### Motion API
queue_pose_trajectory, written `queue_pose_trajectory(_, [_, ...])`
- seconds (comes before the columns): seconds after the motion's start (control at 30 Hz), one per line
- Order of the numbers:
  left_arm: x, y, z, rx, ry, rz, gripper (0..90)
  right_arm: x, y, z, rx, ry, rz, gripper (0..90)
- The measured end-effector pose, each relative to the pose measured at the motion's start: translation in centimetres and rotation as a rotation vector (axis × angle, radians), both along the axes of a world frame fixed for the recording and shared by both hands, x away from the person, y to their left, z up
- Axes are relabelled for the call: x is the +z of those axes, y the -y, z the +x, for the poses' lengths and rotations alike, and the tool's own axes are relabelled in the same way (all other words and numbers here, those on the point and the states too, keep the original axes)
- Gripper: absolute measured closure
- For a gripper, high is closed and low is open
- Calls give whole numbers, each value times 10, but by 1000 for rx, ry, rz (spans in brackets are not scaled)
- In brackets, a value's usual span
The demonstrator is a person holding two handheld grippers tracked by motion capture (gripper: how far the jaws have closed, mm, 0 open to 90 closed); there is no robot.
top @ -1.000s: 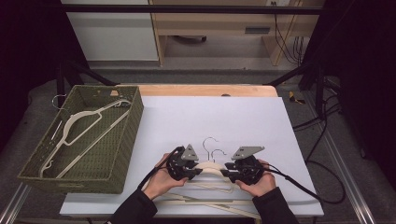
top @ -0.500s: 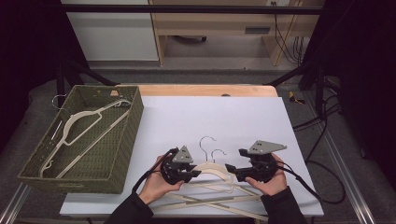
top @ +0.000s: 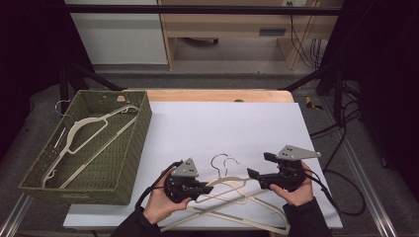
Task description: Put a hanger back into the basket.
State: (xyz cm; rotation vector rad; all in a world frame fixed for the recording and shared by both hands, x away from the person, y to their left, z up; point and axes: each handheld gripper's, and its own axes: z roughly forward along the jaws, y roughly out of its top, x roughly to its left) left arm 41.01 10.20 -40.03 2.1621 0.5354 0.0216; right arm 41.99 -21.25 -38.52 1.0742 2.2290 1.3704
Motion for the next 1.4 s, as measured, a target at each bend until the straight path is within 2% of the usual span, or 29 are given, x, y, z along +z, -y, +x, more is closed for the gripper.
queue_pose_trajectory(0.1, [4,2,-7,10,31,13,860,2,4,-1,-17,10,15,136])
queue_pose_trajectory(0.2, [7,2,-9,5,29,-4,860,4,8,-1,-35,13,33,115])
queue_pose_trajectory(0.27, [11,0,-11,17,45,-1,860,5,13,-1,-55,21,41,102])
queue_pose_trajectory(0.37, [17,-7,-10,40,63,-10,860,7,19,-2,-76,35,53,88])
queue_pose_trajectory(0.43, [22,-14,-9,54,66,-32,860,8,24,-2,-88,42,62,81])
queue_pose_trajectory(0.57, [34,-27,-6,90,100,-52,860,9,31,-2,-112,47,82,69])
queue_pose_trajectory(0.67, [46,-36,-4,114,131,-73,860,9,34,-1,-117,52,77,58])
queue_pose_trajectory(0.8, [64,-50,-1,131,151,-109,860,7,36,0,-126,51,91,46])
queue_pose_trajectory(1.1, [114,-84,14,184,208,-123,860,8,38,0,-131,58,91,48])
queue_pose_trajectory(1.13, [123,-92,18,200,221,-119,860,8,38,0,-131,58,92,48])
queue_pose_trajectory(1.23, [133,-103,24,222,231,-117,860,8,39,-1,-133,61,89,43])
queue_pose_trajectory(1.4, [149,-135,35,268,255,-128,860,8,39,-1,-139,66,89,42])
